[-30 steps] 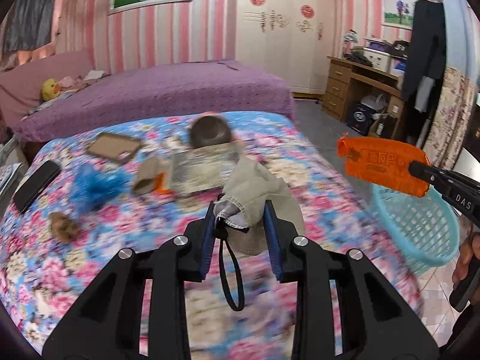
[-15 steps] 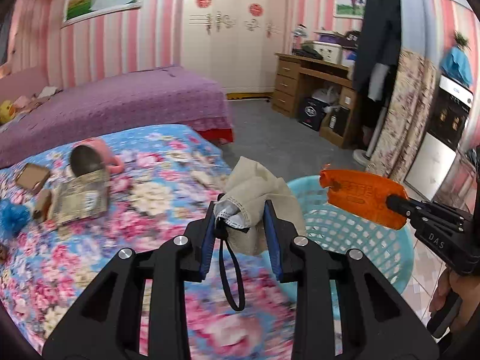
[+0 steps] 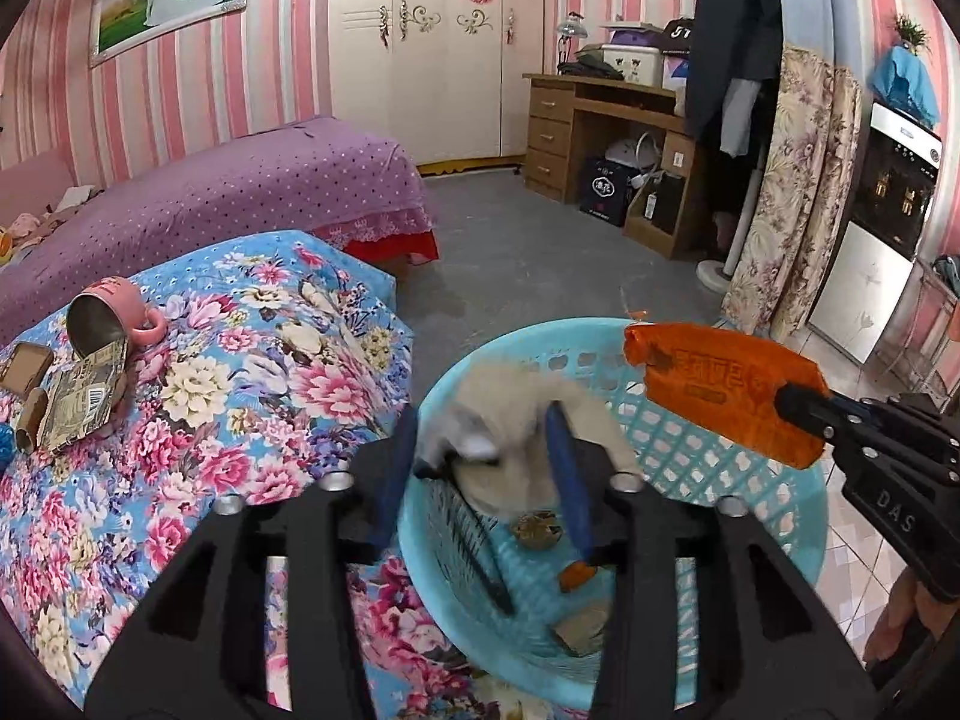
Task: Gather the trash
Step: 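Open the left gripper to drop the cloth bag while the right gripper releases the mesh bag, then move both tools back over the bed toward the crumpled brown paper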
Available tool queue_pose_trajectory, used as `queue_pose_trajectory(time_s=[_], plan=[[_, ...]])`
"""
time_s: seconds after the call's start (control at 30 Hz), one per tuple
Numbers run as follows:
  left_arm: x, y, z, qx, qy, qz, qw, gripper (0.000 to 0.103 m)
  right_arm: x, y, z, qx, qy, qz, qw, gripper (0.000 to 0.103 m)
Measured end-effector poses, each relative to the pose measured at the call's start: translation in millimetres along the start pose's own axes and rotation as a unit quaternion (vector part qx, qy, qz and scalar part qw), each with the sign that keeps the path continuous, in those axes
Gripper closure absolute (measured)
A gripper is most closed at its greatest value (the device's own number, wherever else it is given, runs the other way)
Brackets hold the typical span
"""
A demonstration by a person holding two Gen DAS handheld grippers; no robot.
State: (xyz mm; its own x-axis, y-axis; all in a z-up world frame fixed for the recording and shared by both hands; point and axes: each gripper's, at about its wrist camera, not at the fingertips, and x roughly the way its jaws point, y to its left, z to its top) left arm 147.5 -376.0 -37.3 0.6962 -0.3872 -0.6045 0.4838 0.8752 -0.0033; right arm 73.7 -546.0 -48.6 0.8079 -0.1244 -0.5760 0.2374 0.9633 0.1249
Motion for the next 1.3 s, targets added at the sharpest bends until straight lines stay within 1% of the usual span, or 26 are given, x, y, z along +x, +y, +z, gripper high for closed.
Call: queue_pose_trajectory(time_s=[0.03,0.07,0.17,0.27,0.43,0.57,0.6,0.63,0.67,0.7,0.73,0.77,0.8,0.83,0.9,0.93,1.03,1.2,1.3], plan=[[-0.4,2.5,0.7,-0.002,-0.001,0.004,1.0,0.041,0.5,-0.4,-0.1,0.0,0.0,0.0,1.0,0.097],[-1.2,6.1,0.8,-0.004,-0.004,0.008,0.9999,0.032,0.0,-0.5,-1.0,0.001,0.0,0.0,1.0,0.097],[-5.6,18.3,1.8,-0.009,-0.015,0.029,0.9994,0.021,-0.1,-0.8,-1.1,0.004,-0.005,-0.001,1.0,0.097],[-9.7,33.4,1.5,-0.023,-0.019,0.042,0.9987,0.015,0.4,1.0,-0.7,0.005,-0.012,0.0,1.0,0.097],[-13.8,57.1,-4.0,-0.043,-0.014,0.053,0.9976,0.015,3.3,8.1,-0.2,-0.003,-0.022,-0.01,1.0,0.096],[-20.6,68.7,-7.2,-0.05,-0.015,0.056,0.9971,0.015,4.6,11.8,1.1,-0.004,-0.029,-0.026,0.999,0.095],[-23.3,70.5,-8.1,-0.05,-0.017,0.057,0.997,0.015,5.3,13.0,1.8,0.0,-0.03,-0.026,0.999,0.089],[-26.4,72.3,-8.9,-0.048,-0.018,0.058,0.997,0.014,5.8,13.8,2.4,0.003,-0.03,-0.026,0.999,0.072],[-29.8,73.5,-10.2,-0.048,-0.02,0.06,0.9968,0.013,5.7,14.5,2.9,0.004,-0.032,-0.029,0.999,0.058],[-32.8,75.5,-11.2,-0.048,-0.022,0.062,0.9967,0.012,4.7,18.0,3.2,0.002,-0.039,-0.034,0.999,0.034],[-36.3,77.4,-12.4,-0.048,-0.025,0.064,0.9965,0.011,3.4,22.7,3.9,-0.002,-0.047,-0.04,0.998,0.03],[-39.1,78.9,-13.1,-0.049,-0.026,0.065,0.9964,0.011,3.3,26.0,4.8,-0.006,-0.049,-0.045,0.998,0.03],[-41.5,80.5,-13.9,-0.049,-0.027,0.066,0.9963,0.011,4.0,31.0,6.1,-0.01,-0.05,-0.053,0.997,0.027],[-44.9,83.9,-15.1,-0.049,-0.027,0.069,0.9961,0.01,4.4,33.1,6.6,-0.011,-0.052,-0.057,0.997,0.018],[-50.2,89.2,-16.0,-0.051,-0.028,0.073,0.9957,0.008,6.4,38.7,6.6,-0.013,-0.055,-0.07,0.996,0.01],[-54.0,94.3,-17.2,-0.052,-0.029,0.074,0.9955,0.008,7.6,40.6,6.9,-0.013,-0.054,-0.075,0.996,0.008],[-64.3,109.2,-18.9,-0.059,-0.031,0.076,0.9949,0.007,10.5,47.0,9.1,-0.012,-0.052,-0.09,0.995,0.005],[-78.3,135.9,-21.2,-0.069,-0.031,0.083,0.9937,0.006,12.3,59.5,13.2,-0.005,-0.049,-0.106,0.993,0.005],[-88.0,152.8,-23.7,-0.067,-0.032,0.101,0.9922,0.006,13.4,64.6,15.4,0.004,-0.043,-0.111,0.993,0.004]])
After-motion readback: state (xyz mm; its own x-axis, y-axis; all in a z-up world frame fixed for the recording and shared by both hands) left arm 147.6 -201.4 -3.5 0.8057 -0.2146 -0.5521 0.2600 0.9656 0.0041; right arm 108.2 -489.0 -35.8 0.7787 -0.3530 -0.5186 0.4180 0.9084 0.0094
